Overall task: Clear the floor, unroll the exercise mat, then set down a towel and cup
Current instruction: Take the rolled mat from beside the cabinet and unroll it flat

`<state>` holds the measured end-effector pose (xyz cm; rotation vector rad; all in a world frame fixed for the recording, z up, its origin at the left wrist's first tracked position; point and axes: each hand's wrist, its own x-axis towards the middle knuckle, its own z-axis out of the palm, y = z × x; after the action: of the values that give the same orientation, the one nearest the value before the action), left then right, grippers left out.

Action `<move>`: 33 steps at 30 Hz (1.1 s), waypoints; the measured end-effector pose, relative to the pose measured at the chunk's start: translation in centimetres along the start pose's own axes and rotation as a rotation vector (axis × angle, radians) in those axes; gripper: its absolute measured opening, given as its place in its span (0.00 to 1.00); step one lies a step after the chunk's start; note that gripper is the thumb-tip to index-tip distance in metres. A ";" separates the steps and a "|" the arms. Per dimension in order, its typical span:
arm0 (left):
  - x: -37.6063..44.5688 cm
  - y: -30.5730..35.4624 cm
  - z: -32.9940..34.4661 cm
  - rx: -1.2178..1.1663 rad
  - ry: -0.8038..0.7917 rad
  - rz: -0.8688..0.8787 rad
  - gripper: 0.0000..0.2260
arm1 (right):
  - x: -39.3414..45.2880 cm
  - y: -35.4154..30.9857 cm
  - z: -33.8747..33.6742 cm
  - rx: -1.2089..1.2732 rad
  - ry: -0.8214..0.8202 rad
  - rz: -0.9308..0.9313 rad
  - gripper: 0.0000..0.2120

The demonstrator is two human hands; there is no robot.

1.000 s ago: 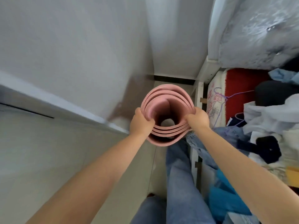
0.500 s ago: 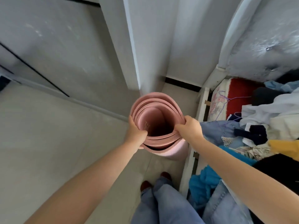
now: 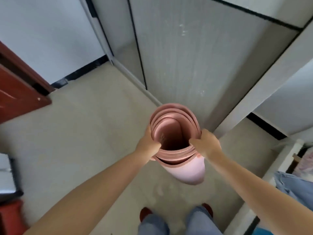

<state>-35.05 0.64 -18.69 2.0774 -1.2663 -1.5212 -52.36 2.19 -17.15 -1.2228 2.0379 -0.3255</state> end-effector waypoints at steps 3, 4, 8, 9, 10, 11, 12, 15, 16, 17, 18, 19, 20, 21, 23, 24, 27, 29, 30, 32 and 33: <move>-0.1 -0.7 -4.7 -0.071 0.065 0.025 0.36 | -0.4 -4.1 1.6 -0.036 -0.020 -0.087 0.09; 0.2 -1.2 -7.5 -0.096 0.115 0.053 0.35 | -0.3 -6.7 3.0 -0.019 -0.021 -0.149 0.14; 2.3 -1.7 -15.9 -0.098 0.265 0.154 0.34 | 0.7 -14.7 5.9 -0.002 -0.153 -0.293 0.27; 2.9 -1.8 -17.7 -0.098 0.295 0.164 0.33 | 1.2 -16.4 6.4 0.016 -0.222 -0.290 0.27; 3.6 -1.8 -19.5 -0.096 0.322 0.169 0.33 | 1.7 -18.0 6.8 0.039 -0.294 -0.289 0.26; 4.3 -1.6 -21.3 -0.097 0.344 0.166 0.32 | 2.5 -19.5 7.1 0.056 -0.354 -0.297 0.25; 5.1 -1.3 -23.0 -0.097 0.363 0.160 0.31 | 3.3 -21.0 7.2 0.050 -0.402 -0.323 0.26; 7.7 0.2 -28.0 -0.082 0.411 0.132 0.29 | 6.1 -25.8 7.7 -0.172 -0.536 -0.525 0.29; 8.9 0.7 -29.7 -0.066 0.423 0.125 0.29 | 7.3 -27.6 8.0 -0.290 -0.542 -0.612 0.30; 9.9 1.3 -31.2 -0.049 0.435 0.117 0.28 | 8.4 -29.4 8.2 -0.392 -0.527 -0.680 0.31; 11.2 2.1 -33.0 -0.036 0.438 0.098 0.28 | 9.9 -31.6 8.5 -0.480 -0.505 -0.735 0.32; 11.9 2.8 -34.0 -0.014 0.418 0.085 0.28 | 10.7 -33.0 8.7 -0.550 -0.487 -0.783 0.31; 12.9 3.5 -35.3 0.006 0.404 0.069 0.28 | 11.8 -34.7 9.0 -0.594 -0.476 -0.825 0.31; 14.5 4.5 -37.1 0.023 0.401 0.059 0.28 | 13.6 -37.2 9.4 -0.616 -0.460 -0.865 0.29; 15.8 5.9 -39.2 0.041 0.392 0.043 0.29 | 15.0 -39.8 10.0 -0.615 -0.414 -0.924 0.25; 16.6 6.7 -40.7 0.037 0.397 0.037 0.29 | 15.9 -41.5 10.3 -0.592 -0.383 -0.954 0.23; 19.2 8.0 -44.7 -0.009 0.405 0.029 0.31 | 18.5 -45.8 11.6 -0.546 -0.305 -0.995 0.23; 20.8 8.2 -47.1 -0.022 0.399 0.040 0.31 | 19.9 -48.4 12.7 -0.531 -0.276 -1.009 0.26; 21.6 8.2 -48.3 -0.012 0.395 0.050 0.31 | 20.5 -49.6 13.3 -0.513 -0.270 -1.016 0.27; 23.6 8.7 -51.1 -0.012 0.397 0.076 0.31 | 21.6 -52.6 14.5 -0.459 -0.248 -1.024 0.27; 24.6 8.9 -52.6 -0.018 0.395 0.085 0.31 | 22.1 -54.2 15.0 -0.442 -0.232 -1.024 0.28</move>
<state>8.15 -37.45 -6.84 2.1433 -1.1643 -1.0142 -12.42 -42.30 -8.23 -2.4007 1.1626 -0.1781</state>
